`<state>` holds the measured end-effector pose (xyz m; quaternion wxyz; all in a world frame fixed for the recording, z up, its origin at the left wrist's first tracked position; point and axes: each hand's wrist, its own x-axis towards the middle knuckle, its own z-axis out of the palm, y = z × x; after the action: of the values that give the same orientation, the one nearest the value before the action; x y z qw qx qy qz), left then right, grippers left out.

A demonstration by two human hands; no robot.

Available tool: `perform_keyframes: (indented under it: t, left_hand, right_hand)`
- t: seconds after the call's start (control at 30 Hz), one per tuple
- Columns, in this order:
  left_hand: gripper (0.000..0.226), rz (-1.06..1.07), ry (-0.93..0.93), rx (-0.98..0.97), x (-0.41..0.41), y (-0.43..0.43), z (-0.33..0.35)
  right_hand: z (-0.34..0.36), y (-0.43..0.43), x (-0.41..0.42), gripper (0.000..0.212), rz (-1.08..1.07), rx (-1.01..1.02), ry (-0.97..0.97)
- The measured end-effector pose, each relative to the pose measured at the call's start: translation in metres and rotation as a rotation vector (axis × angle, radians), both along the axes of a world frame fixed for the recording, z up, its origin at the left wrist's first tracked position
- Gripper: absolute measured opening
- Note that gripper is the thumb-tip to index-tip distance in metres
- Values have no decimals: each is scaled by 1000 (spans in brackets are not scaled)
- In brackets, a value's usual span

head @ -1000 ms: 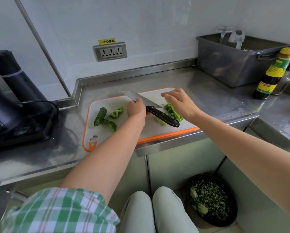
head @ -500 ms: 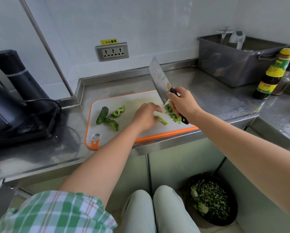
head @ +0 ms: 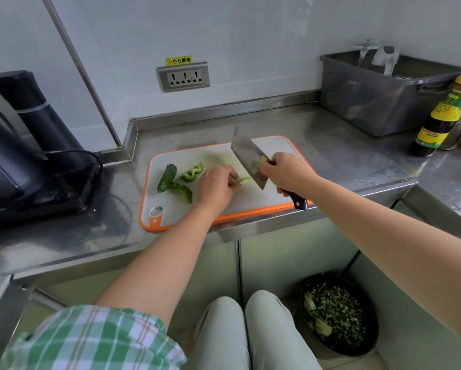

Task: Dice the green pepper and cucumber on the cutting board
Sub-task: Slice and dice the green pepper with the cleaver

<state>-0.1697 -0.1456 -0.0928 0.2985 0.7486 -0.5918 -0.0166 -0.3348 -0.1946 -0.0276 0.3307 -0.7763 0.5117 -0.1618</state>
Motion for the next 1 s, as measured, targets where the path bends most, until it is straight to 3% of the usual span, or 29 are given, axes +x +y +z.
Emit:
perform_keyframes:
  t: [0.1, 0.23, 0.3, 0.5, 0.7, 1.0]
  left_hand:
    - [27, 10, 13, -41, -1, 5, -7]
    - [13, 16, 11, -66, -1, 7, -11]
    - [11, 19, 29, -89, 0, 7, -12]
    - [9, 9, 55, -142, 2, 6, -17]
    - [9, 6, 20, -142, 4, 5, -19]
    - [9, -3, 54, -145, 6, 5, -21]
  right_hand:
    - [-7, 3, 3, 24, 24, -67, 152]
    - [-8, 2, 6, 28, 45, -127, 317]
    - [-8, -1, 8, 19, 53, -135, 365]
    - [5, -3, 13, 10, 55, -202, 234]
    - [7, 2, 17, 7, 143, -201, 418]
    - [-12, 1, 19, 4, 96, -239, 368]
